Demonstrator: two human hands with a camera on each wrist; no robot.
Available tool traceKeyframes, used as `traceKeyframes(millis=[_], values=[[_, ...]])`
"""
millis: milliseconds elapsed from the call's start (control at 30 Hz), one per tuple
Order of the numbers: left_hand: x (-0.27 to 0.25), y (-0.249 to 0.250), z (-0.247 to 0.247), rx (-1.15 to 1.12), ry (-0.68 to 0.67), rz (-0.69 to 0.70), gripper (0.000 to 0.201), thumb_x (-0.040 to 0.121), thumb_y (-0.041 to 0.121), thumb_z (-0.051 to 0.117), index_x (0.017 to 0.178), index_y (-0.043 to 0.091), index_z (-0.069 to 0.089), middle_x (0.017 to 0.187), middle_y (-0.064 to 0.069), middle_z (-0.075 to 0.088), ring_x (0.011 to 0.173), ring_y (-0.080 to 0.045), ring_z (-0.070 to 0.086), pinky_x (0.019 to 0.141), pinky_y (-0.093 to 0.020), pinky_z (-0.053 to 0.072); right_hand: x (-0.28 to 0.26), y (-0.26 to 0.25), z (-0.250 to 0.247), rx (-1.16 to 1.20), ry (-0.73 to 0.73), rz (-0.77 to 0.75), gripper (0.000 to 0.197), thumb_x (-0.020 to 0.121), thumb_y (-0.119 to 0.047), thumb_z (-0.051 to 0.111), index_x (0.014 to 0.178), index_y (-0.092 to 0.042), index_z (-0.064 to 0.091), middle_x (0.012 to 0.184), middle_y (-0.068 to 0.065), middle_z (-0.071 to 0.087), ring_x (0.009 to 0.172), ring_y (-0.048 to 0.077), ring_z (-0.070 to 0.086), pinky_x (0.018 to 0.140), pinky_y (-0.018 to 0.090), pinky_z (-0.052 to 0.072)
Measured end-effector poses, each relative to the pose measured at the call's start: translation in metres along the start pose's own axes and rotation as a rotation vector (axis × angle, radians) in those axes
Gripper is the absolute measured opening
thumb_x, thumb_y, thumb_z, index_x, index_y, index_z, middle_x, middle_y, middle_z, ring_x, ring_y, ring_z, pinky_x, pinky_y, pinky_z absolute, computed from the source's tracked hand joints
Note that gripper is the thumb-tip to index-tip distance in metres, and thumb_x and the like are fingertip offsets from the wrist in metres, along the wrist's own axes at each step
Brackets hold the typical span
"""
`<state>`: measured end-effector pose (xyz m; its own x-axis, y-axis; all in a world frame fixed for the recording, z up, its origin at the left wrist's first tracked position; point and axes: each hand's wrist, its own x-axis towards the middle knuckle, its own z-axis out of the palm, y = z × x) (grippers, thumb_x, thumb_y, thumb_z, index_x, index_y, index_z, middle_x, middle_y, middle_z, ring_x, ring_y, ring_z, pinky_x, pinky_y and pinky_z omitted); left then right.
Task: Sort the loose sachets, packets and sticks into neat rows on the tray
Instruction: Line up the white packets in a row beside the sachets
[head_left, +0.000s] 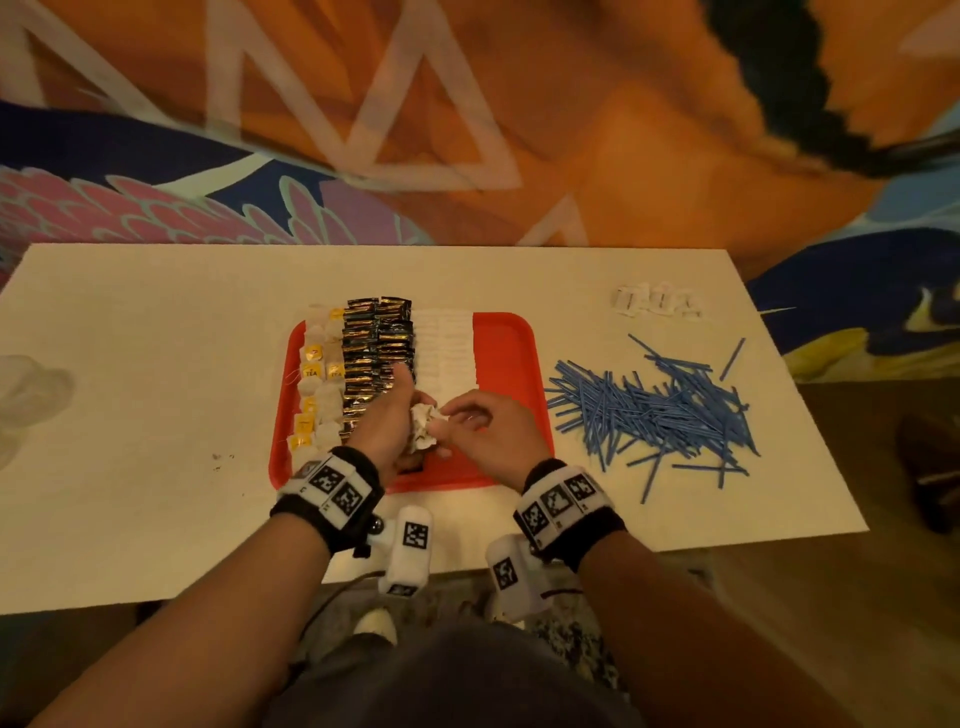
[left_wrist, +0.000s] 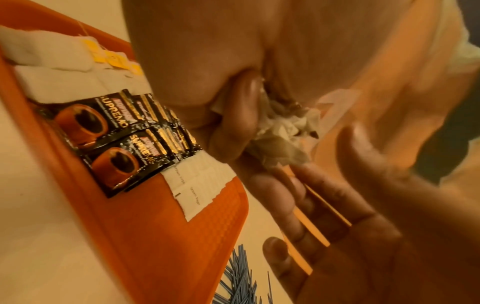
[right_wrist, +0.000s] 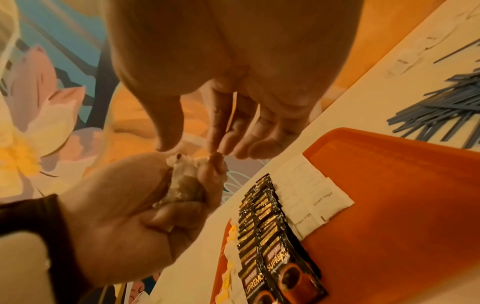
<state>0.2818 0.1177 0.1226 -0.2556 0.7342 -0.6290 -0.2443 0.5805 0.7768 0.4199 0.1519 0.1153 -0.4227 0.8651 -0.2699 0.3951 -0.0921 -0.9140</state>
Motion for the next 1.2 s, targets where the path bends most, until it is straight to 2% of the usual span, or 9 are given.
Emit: traceKeyframes(millis=[100,167,233,367,567,700,867,1100,1200], values=[[-0.007,0.004,0.008,0.116,-0.006,0.052,0.072,0.099,0.066,0.017,0.099,0.010,0.062,0.047,0.002,0.041,0.032,-0.007,0.036,0.037,-0.015,0.025,-0.004,-0.005,0.000,-0.007,-0.010,0.003,0.014,0.078,-0.020,0.082,0.085,-0.022,0.069,0.084,0.000,0.068,0.068,0.011,0.065,0.064,0.023,0.055],[-0.007,0.003,0.009,0.087,-0.041,0.066,0.071,0.098,0.067,0.019,0.093,0.011,0.064,0.053,-0.001,0.050,0.037,-0.011,0.043,0.038,-0.016,0.027,-0.006,-0.009,0.000,0.014,-0.013,0.014,0.010,0.083,-0.010,0.076,0.087,-0.017,0.068,0.083,0.003,0.066,0.054,0.002,0.061,0.054,0.013,0.048],[-0.007,0.001,0.006,0.034,-0.076,0.060,0.071,0.098,0.066,0.022,0.085,0.011,0.064,0.065,-0.010,0.062,0.045,-0.017,0.054,0.037,-0.016,0.030,-0.005,-0.009,-0.002,-0.022,0.013,0.037,0.010,0.087,-0.011,0.071,0.086,-0.019,0.066,0.083,0.000,0.066,0.059,-0.001,0.060,0.056,0.009,0.045],[-0.006,-0.005,-0.010,-0.005,-0.077,0.013,0.065,0.096,0.068,0.035,0.085,0.012,0.067,0.063,-0.006,0.060,0.045,-0.016,0.048,0.034,-0.015,0.027,-0.001,-0.006,-0.001,-0.037,0.052,0.073,0.019,0.089,-0.017,0.068,0.079,-0.030,0.060,0.082,0.002,0.070,0.078,0.020,0.066,0.073,0.035,0.052],[-0.006,-0.016,-0.019,-0.065,-0.051,0.110,0.019,0.089,0.032,0.072,0.087,0.013,0.067,0.065,0.003,0.051,0.051,-0.011,0.041,0.038,-0.018,0.028,-0.003,-0.003,0.004,0.033,0.074,0.097,0.018,0.088,-0.014,0.066,0.080,-0.029,0.063,0.087,0.005,0.070,0.083,0.024,0.067,0.077,0.043,0.056],[-0.007,-0.020,-0.016,-0.147,-0.021,0.139,0.010,0.092,0.024,0.069,0.096,0.014,0.068,0.065,0.005,0.055,0.049,-0.008,0.042,0.037,-0.018,0.028,-0.009,-0.004,0.012,0.402,0.052,0.205,0.018,0.084,-0.012,0.075,0.094,-0.018,0.062,0.094,0.008,0.070,0.086,0.017,0.066,0.075,0.033,0.053],[-0.005,-0.022,-0.016,-0.199,0.027,0.150,0.012,0.091,0.027,0.070,0.098,0.016,0.069,0.073,0.003,0.058,0.052,-0.009,0.045,0.040,-0.020,0.030,-0.008,-0.004,0.014,0.411,0.060,0.237,0.018,0.084,-0.005,0.075,0.098,-0.004,0.064,0.081,0.009,0.068,0.067,0.013,0.065,0.058,0.022,0.050],[-0.007,-0.024,-0.014,-0.066,0.061,0.249,0.018,0.093,0.029,0.068,0.085,0.013,0.069,0.060,0.007,0.053,0.052,-0.010,0.047,0.045,-0.022,0.035,-0.006,-0.003,0.010,0.384,0.045,0.217,0.013,0.083,-0.017,0.077,0.092,-0.020,0.068,0.088,0.002,0.071,0.074,0.013,0.063,0.058,0.026,0.047],[-0.009,-0.022,-0.012,-0.116,0.043,0.230,0.018,0.092,0.033,0.069,0.090,0.016,0.070,0.065,0.006,0.056,0.054,-0.009,0.049,0.046,-0.023,0.035,-0.007,-0.005,0.012,0.518,0.114,0.249,0.014,0.087,-0.004,0.071,0.090,-0.015,0.063,0.078,0.002,0.070,0.065,0.012,0.061,0.059,0.024,0.049]])
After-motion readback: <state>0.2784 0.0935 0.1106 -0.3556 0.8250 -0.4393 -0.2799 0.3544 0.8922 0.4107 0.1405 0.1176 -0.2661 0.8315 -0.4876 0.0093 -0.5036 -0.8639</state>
